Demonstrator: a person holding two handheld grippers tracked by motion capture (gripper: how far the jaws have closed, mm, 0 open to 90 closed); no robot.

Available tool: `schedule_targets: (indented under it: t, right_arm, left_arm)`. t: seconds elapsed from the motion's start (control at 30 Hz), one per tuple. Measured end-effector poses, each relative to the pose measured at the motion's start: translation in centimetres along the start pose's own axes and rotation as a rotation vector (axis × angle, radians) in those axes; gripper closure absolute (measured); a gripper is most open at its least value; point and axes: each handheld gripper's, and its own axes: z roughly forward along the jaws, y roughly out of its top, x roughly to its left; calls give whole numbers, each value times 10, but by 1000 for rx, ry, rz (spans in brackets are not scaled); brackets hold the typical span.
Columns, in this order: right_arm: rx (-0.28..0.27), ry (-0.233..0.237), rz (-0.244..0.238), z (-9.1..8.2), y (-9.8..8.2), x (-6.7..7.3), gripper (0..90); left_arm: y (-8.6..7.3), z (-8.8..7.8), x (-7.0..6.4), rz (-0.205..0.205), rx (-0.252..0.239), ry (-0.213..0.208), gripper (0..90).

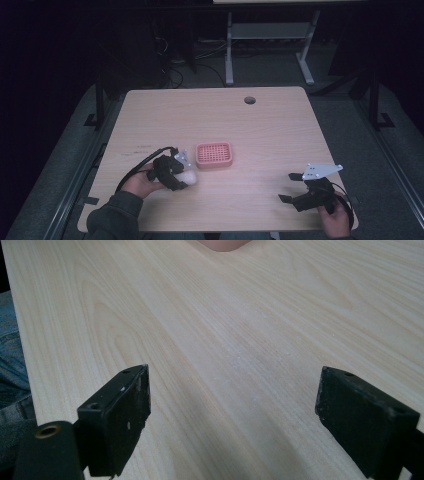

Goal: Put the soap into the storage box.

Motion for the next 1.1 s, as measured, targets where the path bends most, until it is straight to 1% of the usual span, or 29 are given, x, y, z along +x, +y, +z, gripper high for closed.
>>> schedule_targets:
  t: [0.27,0.3,0.4,0.47,0.5,0.63,0.67,0.7,0.8,1.1]
  right_arm:
    - [5,-2,2,1,0,-1,142]
    - [1,-2,5,1,-1,-1,142]
    - [3,-5,12,0,-1,-1,142]
    - [2,-3,17,1,-1,-1,142]
    - [4,-2,11,1,-1,-1,142]
    - [1,-1,15,1,-1,-1,142]
    - [0,-2,15,1,-1,-1,141]
    - [0,-3,15,1,-2,-1,142]
    - [-2,-13,17,1,-2,-2,142]
    - [-7,-12,23,1,-2,-3,142]
  left_arm:
    - [10,0,5,10,10,-2,497]
    - [11,0,6,13,15,-6,496]
    - [13,-2,10,11,9,-15,497]
    - [15,-2,11,12,11,-12,497]
    - [16,-2,12,14,15,-12,497]
    - [19,-2,15,11,10,-9,497]
    - [21,-2,16,17,20,-7,497]
    - [22,-2,16,18,18,-5,497]
    - [25,-2,17,21,26,-8,497]
    - [35,-3,23,32,32,-11,496]
